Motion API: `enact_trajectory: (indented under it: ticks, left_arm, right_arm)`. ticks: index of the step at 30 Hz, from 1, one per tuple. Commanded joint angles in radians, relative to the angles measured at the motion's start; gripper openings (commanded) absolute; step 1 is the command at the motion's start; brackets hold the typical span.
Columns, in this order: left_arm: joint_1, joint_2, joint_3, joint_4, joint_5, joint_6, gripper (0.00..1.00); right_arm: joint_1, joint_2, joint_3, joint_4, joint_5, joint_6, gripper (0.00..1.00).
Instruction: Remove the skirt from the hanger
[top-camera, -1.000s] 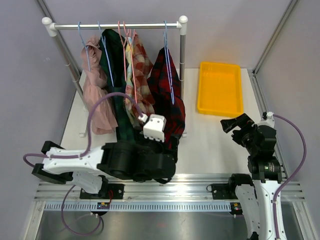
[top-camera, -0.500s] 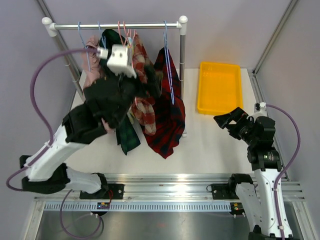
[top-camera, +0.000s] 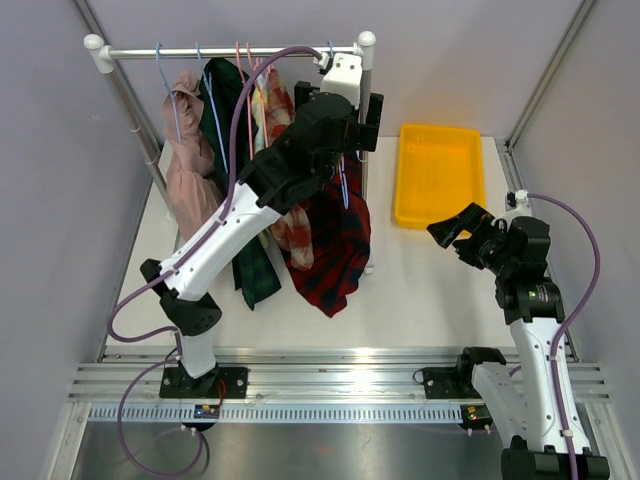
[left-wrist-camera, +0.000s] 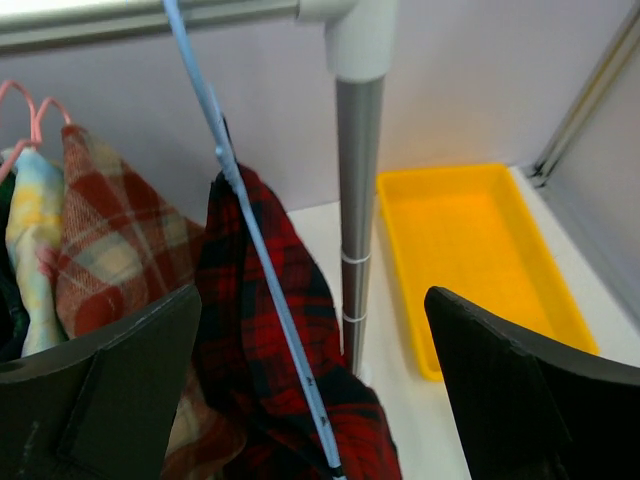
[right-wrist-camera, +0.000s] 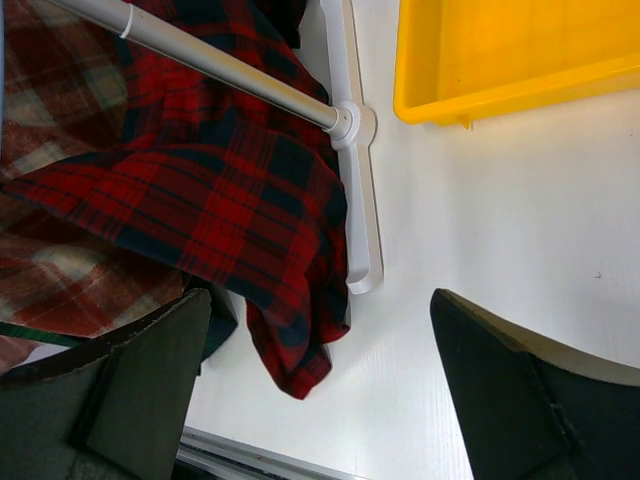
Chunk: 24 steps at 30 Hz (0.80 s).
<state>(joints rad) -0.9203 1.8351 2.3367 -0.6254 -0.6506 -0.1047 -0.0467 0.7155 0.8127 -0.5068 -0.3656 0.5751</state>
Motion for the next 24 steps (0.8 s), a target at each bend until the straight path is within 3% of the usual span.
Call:
enact_trajectory:
  ticks: [1,8,14,18,20,21,24]
  left_arm:
    - [0.026,-0.045,-0.057,0.062,0.034,-0.027,0.98]
    - [0.07,0.01,-0.092,0.029,0.075,-0.116,0.9]
    - [0.121,0.004,-0.154,0.064,0.183,-0.184,0.66]
    - [0.133,0.018,-0.16,0.064,0.206,-0.193,0.63]
    - [0.136,0.024,-0.16,0.064,0.224,-0.191,0.5]
    - [0.138,0.026,-0.157,0.064,0.229,-0.191,0.36]
    - [0.138,0.024,-0.137,0.053,0.238,-0.185,0.14]
  right_arm:
    - [0.001,-0.024,0.048,-0.021,0.017,-0.049,0.99]
    - [0.002,-0.018,0.036,-0.007,0.002,-0.035,0.99]
    - [0.001,-0.016,0.028,-0.007,0.013,-0.037,1.0]
    - [0.001,-0.019,0.028,-0.012,0.014,-0.037,0.99]
    - [0.002,-0.022,0.028,-0.013,0.017,-0.037,1.0]
    - [0.001,-0.022,0.028,-0.012,0.019,-0.035,1.0]
    - [0.001,-0.024,0.026,-0.015,0.02,-0.035,1.0]
